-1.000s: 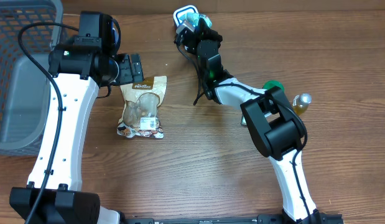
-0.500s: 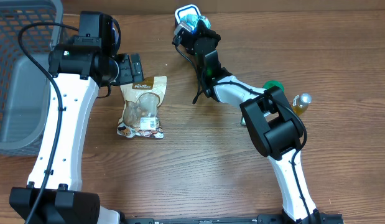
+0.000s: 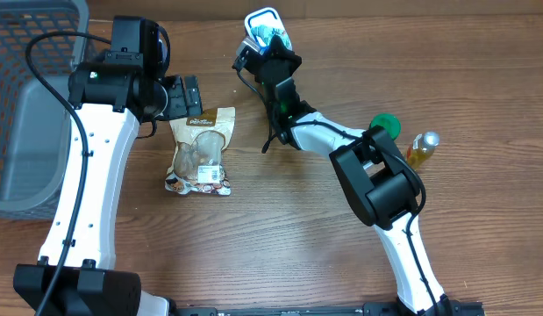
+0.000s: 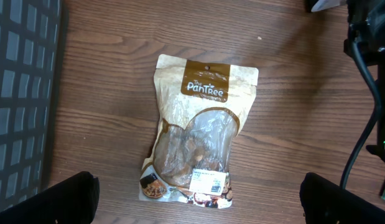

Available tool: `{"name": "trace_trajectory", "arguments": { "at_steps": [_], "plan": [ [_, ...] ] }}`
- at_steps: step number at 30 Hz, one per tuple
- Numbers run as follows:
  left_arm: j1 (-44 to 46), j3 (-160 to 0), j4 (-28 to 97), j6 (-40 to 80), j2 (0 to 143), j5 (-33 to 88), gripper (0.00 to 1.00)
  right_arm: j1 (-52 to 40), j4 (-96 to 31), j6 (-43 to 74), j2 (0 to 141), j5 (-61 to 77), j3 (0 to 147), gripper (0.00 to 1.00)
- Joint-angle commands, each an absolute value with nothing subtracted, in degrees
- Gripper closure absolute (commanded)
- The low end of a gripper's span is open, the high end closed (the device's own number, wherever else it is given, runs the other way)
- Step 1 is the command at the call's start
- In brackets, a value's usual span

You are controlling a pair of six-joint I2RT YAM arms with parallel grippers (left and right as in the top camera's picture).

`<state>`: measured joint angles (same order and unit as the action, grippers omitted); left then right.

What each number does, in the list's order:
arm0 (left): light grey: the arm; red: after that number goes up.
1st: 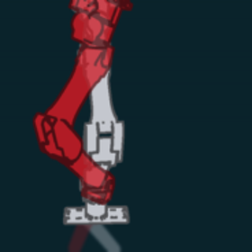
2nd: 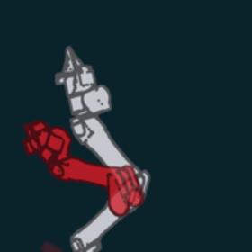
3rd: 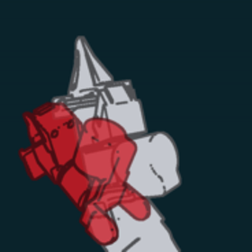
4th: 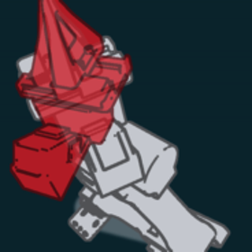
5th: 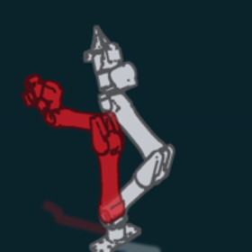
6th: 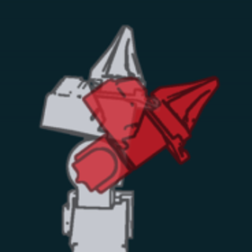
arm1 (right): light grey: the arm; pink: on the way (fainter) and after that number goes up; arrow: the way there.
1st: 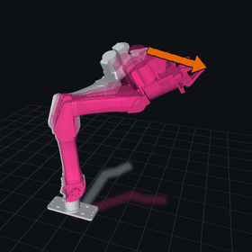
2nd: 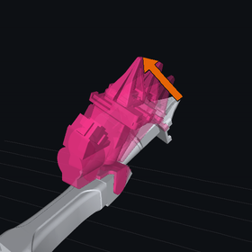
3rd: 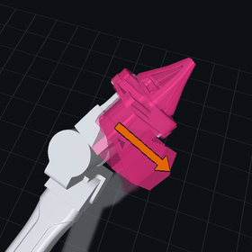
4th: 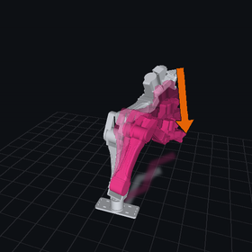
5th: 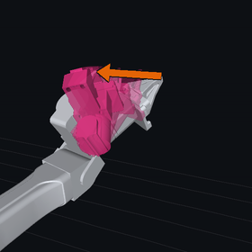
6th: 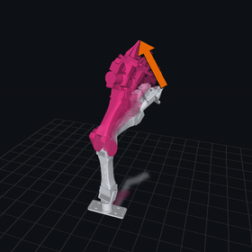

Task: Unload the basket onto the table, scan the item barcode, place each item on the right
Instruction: 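Hold the wipes pack against the scanner window with the right gripper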

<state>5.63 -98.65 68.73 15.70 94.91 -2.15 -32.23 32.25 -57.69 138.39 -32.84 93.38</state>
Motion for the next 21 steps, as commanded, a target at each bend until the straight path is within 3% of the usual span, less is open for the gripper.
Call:
{"name": "trace_trajectory", "arguments": {
  "at_steps": [1, 8, 15, 21],
  "plan": [
    [5.8, -98.6, 68.7, 15.2, 95.4, -1.9, 0.01, -33.5, 31.5, -57.3, 138.5, -36.2, 93.5, 0.96],
    [5.8, -98.6, 68.7, 15.2, 95.4, -1.9, 0.01, -34.3, 27.8, -57.3, 138.5, -36.6, 93.5, 0.96],
    [5.8, -98.6, 68.7, 15.2, 95.4, -1.9, 0.0, -34.3, 34.6, -57.2, 135.5, -44.1, 93.5, 0.96],
    [5.8, -98.6, 68.7, 15.2, 95.4, -1.9, 0.01, -34.5, 28.6, -54.1, 129.8, -45.1, 93.5, 0.96]
  ]
}}
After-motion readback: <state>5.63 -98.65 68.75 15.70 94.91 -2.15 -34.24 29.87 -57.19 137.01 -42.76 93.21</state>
